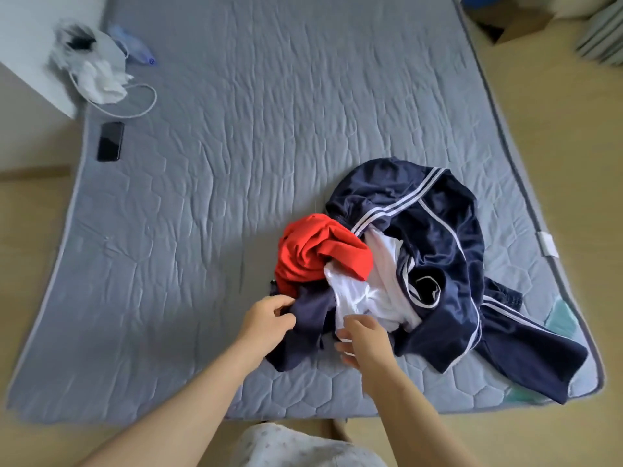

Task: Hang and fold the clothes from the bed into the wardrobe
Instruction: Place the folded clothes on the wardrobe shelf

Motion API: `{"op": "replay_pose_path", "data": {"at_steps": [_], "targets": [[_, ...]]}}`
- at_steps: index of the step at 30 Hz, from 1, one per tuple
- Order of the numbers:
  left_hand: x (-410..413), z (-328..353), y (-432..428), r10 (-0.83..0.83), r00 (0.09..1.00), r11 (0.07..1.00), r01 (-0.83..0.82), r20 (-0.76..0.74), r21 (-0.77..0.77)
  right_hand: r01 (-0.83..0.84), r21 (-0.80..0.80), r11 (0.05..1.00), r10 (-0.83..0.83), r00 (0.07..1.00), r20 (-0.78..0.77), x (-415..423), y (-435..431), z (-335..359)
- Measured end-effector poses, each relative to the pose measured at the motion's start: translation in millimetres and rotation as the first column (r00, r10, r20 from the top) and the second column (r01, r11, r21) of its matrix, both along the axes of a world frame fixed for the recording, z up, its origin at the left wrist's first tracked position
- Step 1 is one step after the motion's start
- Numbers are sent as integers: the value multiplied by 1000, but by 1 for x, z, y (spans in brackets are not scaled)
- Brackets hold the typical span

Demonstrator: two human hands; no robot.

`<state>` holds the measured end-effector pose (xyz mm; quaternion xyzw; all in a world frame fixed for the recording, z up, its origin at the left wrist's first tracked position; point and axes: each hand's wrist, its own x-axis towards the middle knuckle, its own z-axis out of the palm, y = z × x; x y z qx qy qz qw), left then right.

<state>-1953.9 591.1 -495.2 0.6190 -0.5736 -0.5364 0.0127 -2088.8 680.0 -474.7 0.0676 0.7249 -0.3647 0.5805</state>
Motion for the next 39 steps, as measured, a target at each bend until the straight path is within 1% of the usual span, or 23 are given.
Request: {"op": "replay_pose_path", "data": {"at_steps": [2,4,8,10,12,13,15,16,18,21,23,25,27,29,30,31,32,33,34,35,36,37,39], "targets": [[-3,28,-2,14,998,1000,-15,-54,-20,9,-42,999,-11,999,-42,3,-1,17],[-6,59,-5,72,985,997,-76,-158,-19,-13,-108,994,0,993,-117,6,1,30],[-9,117,-9,117,934,990,-136,-338,-32,-125,-251,960,40,947,-318,9,1,59],[-9,141,-7,137,892,988,-157,-431,-11,-174,-328,929,46,930,-364,11,-5,74],[-8,166,-5,193,808,980,-191,-556,62,-151,-452,879,-6,945,-327,13,-14,87],[-7,179,-5,216,754,975,-202,-620,94,-172,-475,863,-6,936,-351,14,-18,93],[-3,206,-9,220,655,972,-206,-723,109,-342,-388,856,106,850,-516,16,-25,104],[0,218,-12,207,614,974,-202,-762,102,-395,-346,851,146,811,-566,18,-28,108],[7,240,-19,185,540,975,-206,-821,85,-392,-343,854,153,818,-554,20,-34,121],[17,264,-29,202,460,959,-274,-865,78,-311,-399,862,41,829,-558,18,-49,148],[23,272,-38,235,458,926,-373,-857,55,-235,-469,851,-83,823,-562,14,-57,172],[31,272,-46,266,489,880,-475,-831,3,-165,-549,819,-186,829,-527,13,-62,198],[35,267,-52,287,574,830,-548,-767,-99,-109,-635,765,-267,844,-466,14,-68,224],[38,261,-52,292,653,816,-551,-699,-174,-57,-724,688,-336,858,-387,16,-73,253],[37,257,-50,259,678,847,-502,-688,-176,-47,-757,651,-353,865,-357,17,-76,268],[35,252,-46,176,710,892,-408,-682,-194,-45,-782,621,-354,874,-332,19,-78,281],[33,248,-41,45,738,927,-283,-674,-247,-44,-803,594,-349,886,-306,21,-79,292],[31,245,-36,-95,745,931,-168,-661,-323,-35,-820,572,-342,898,-277,23,-81,301],[29,243,-32,-207,716,919,-91,-667,-383,-25,-831,555,-331,910,-248,24,-82,308],[27,242,-31,-280,678,909,-39,-680,-414,-17,-840,542,-314,923,-221,25,-83,314],[25,241,-32,-308,647,911,-10,-697,-412,-13,-847,531,-295,934,-200,25,-84,319],[23,242,-33,-300,631,924,5,-716,-383,-14,-854,520,-276,943,-184,24,-85,322],[18,246,-36,-185,642,958,-52,-744,-283,-12,-866,499,-250,955,-158,24,-86,325]]}}
